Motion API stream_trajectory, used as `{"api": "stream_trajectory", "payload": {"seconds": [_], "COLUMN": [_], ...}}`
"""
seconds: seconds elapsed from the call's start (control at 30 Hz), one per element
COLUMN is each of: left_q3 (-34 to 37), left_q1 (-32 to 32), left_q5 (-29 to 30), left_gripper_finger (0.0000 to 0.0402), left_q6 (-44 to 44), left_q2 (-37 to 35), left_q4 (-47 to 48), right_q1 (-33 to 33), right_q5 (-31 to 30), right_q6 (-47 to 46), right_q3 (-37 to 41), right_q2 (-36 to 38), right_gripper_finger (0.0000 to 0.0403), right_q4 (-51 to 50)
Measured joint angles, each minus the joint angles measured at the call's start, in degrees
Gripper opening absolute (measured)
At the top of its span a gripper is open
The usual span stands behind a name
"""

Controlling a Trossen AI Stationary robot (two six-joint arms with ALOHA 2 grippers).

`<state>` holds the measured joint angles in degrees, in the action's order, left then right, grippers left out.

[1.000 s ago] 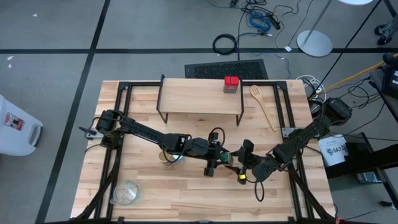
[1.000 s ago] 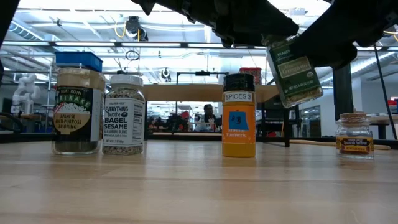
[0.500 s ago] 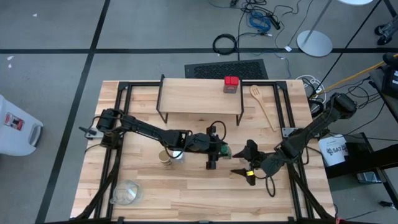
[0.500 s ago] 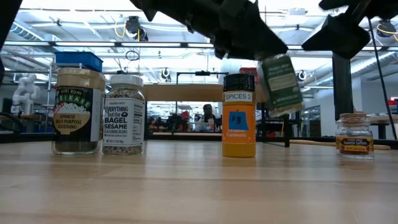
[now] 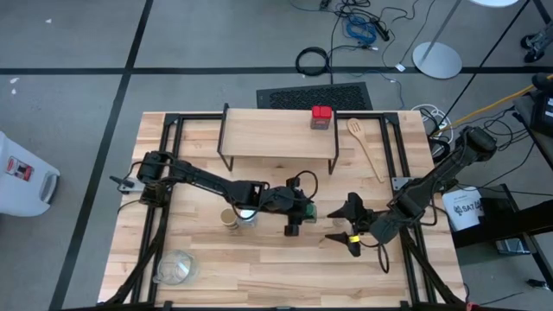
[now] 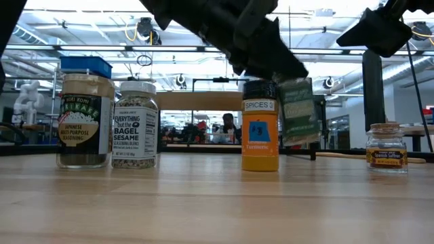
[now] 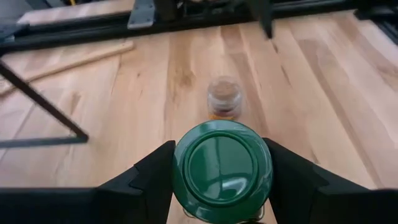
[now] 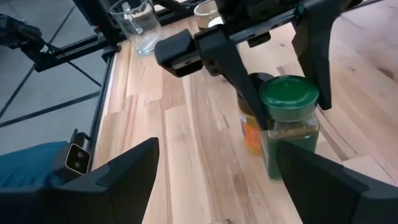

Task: Shelf spices
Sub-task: Put the black seasoning bottle in the center of the table and put the green seasoning bottle beside the black seasoning bottle

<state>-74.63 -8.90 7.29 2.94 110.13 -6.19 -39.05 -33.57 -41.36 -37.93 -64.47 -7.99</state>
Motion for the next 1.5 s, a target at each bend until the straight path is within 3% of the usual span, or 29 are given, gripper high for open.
{"api": "stream_trajectory", "payload": {"seconds": [1.13,1.5], "left_q3": [0.0,-1.9], "left_q1": [-0.1,-1.6], "left_q5": [0.0,1.2], "left_gripper_finger": [0.0206,0.0237], "left_q6": [-2.7,-2.6], "left_q2": [0.0,0.0], "left_q4": [3.1,3.2], "right_q1": [0.0,0.0], "right_q5": [-1.2,-1.2], "right_q6": [0.7,0.7], "right_q3": [0.0,0.0], "right_q2": [0.0,0.0], "right_gripper_finger": [0.0310,0.0310], "right_q4": [-0.6,-0.5]}}
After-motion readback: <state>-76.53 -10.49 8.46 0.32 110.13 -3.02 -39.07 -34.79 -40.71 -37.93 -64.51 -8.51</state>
